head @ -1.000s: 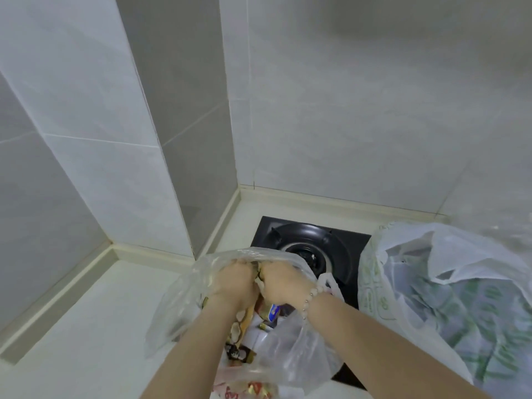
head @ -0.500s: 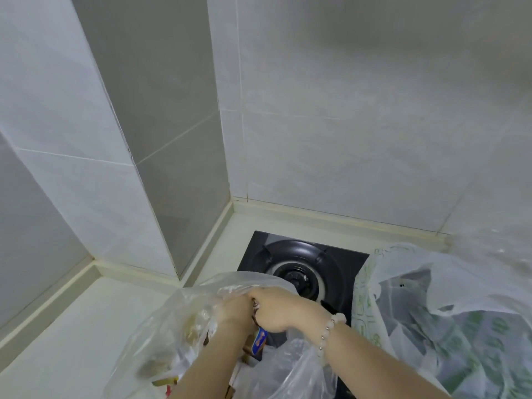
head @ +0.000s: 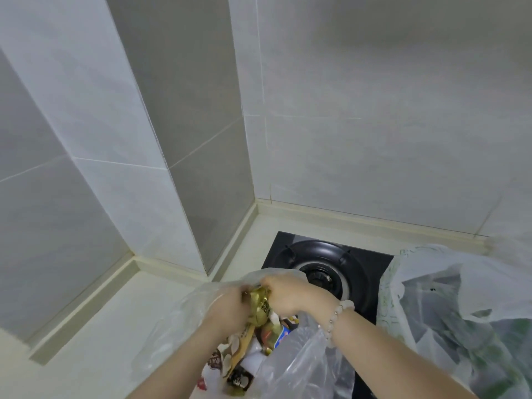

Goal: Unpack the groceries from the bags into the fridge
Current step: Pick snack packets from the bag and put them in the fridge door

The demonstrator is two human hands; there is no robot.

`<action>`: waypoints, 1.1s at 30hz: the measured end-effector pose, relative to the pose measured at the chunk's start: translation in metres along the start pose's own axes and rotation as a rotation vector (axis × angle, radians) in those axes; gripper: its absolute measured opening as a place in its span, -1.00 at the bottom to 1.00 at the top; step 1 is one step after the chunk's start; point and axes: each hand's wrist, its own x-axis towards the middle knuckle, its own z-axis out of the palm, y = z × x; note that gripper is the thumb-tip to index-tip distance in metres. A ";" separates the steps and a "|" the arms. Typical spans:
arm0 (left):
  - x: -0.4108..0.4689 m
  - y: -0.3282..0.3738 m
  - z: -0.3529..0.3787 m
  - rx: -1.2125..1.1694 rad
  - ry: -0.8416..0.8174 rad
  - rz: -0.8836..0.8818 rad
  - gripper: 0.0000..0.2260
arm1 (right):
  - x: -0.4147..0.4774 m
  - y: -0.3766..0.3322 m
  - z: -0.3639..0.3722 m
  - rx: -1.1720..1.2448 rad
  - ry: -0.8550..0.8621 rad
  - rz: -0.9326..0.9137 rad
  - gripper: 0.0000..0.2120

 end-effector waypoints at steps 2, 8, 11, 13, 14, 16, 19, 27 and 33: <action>-0.004 -0.004 -0.005 -0.109 0.000 -0.014 -0.75 | -0.004 -0.003 0.001 0.080 -0.036 -0.017 -0.55; -0.037 -0.009 -0.020 -0.668 -0.140 -0.341 -0.80 | -0.022 -0.011 0.004 0.179 -0.086 -0.047 -0.28; -0.055 -0.010 -0.030 -0.858 -0.107 -0.342 -0.81 | -0.025 -0.014 0.019 0.204 -0.059 -0.099 -0.08; -0.061 -0.011 -0.039 -0.942 -0.113 -0.333 -0.81 | -0.027 -0.020 0.028 0.242 0.002 -0.153 -0.01; -0.062 -0.012 -0.043 -0.969 -0.122 -0.325 -0.82 | -0.026 -0.023 0.032 0.279 0.034 -0.174 0.01; -0.063 -0.013 -0.052 -0.999 -0.148 -0.302 -0.82 | -0.022 -0.031 0.036 0.367 0.142 -0.207 -0.10; -0.062 -0.022 -0.058 -0.981 -0.214 -0.248 -0.80 | -0.019 -0.038 0.033 0.438 0.251 -0.213 -0.47; -0.056 -0.069 -0.040 0.013 -0.127 -0.073 -0.64 | -0.043 -0.025 0.034 0.039 0.008 -0.318 -0.82; -0.055 -0.077 -0.027 0.551 0.109 0.141 -0.58 | -0.062 -0.004 0.067 -0.258 -0.206 -0.265 -0.73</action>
